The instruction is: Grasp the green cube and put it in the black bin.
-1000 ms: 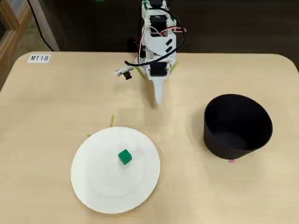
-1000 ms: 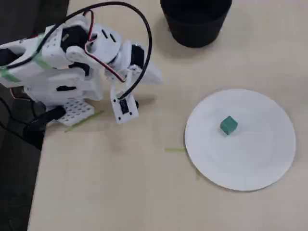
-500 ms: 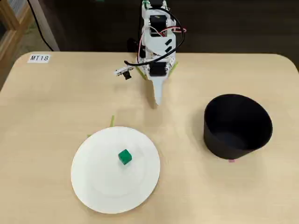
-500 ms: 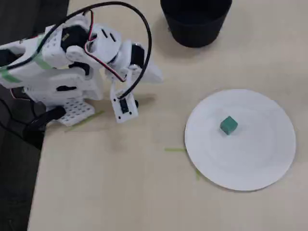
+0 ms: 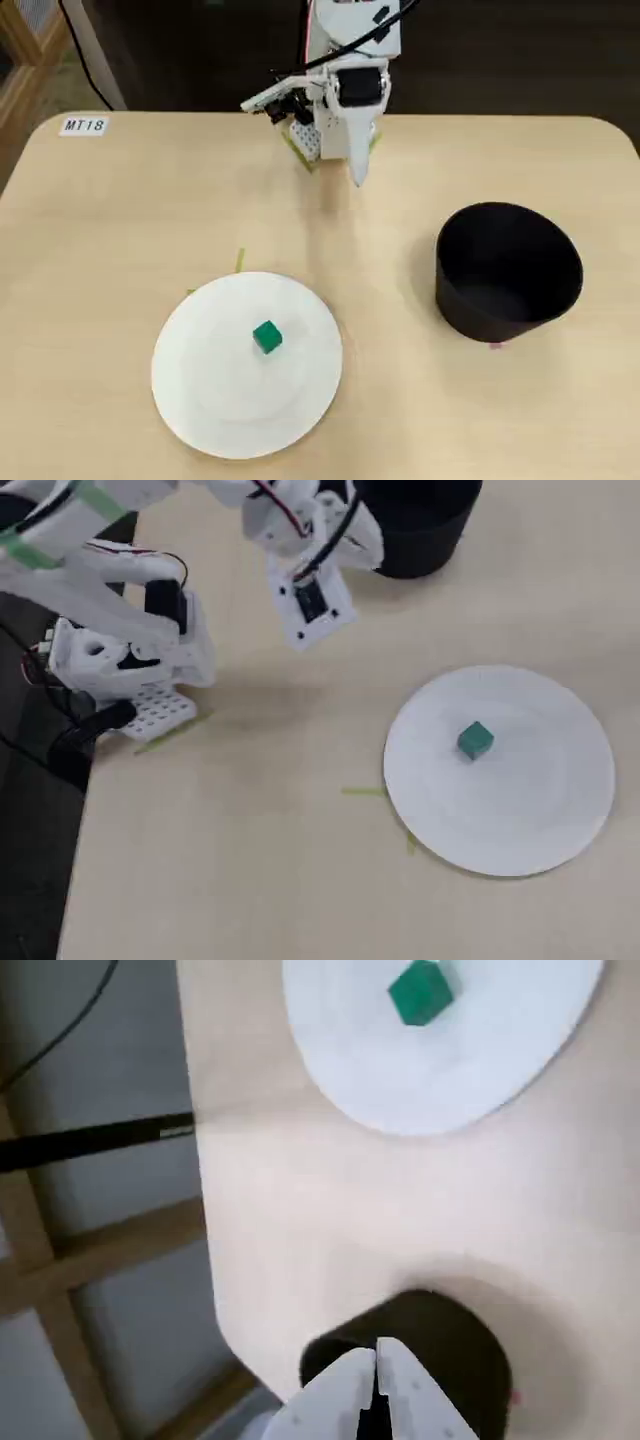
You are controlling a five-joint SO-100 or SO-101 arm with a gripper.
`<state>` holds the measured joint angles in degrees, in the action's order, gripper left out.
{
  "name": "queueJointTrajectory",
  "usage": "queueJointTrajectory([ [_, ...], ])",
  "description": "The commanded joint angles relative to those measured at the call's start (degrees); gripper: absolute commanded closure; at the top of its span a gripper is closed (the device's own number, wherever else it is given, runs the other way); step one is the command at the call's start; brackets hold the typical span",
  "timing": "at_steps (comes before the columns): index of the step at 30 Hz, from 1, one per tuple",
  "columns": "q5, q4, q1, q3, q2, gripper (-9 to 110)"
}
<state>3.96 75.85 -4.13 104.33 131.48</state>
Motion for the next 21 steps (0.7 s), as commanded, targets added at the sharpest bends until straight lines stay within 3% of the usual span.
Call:
queueJointTrajectory([
  [1,-1.0,-0.9,2.2,-6.6,-6.2,102],
  [5,-6.1,-6.1,2.5,-8.5,-16.3,102],
  [13,-22.2,-1.9,4.7,-26.1,-38.0,102],
  [21,-32.1,10.6,10.7,-45.3,-56.2,102],
])
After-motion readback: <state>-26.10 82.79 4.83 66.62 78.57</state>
